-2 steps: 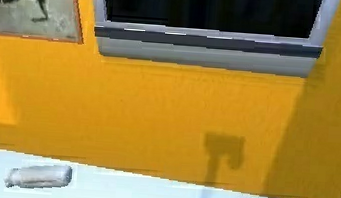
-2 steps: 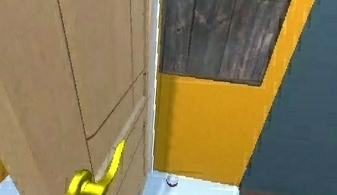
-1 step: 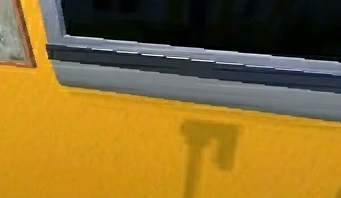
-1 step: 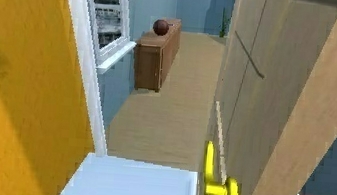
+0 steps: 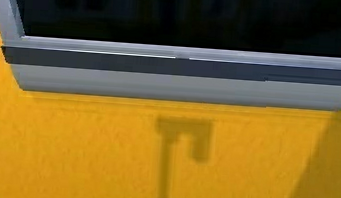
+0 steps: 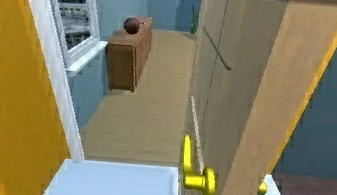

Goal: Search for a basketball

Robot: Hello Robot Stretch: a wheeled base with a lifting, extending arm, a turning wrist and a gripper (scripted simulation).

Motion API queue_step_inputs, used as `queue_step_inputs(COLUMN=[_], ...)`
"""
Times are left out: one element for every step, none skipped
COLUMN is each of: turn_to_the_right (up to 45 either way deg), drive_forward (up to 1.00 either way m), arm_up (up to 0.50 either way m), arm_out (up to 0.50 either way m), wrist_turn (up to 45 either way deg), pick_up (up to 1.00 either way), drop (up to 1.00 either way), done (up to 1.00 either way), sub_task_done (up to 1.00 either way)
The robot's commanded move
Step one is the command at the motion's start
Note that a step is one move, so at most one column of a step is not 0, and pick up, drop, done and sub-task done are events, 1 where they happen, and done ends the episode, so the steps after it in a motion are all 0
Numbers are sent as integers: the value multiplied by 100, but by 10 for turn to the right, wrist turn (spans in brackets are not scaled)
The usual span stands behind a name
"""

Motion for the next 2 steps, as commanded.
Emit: queue_step_inputs(turn_to_the_right=[0, 450], drive_forward=[35, 0], arm_up=[0, 0], arm_out=[0, 0], wrist_turn=[0, 0], pick_up=[0, 0], drop=[0, 0], done=[0, 0], sub_task_done=[0, 0])
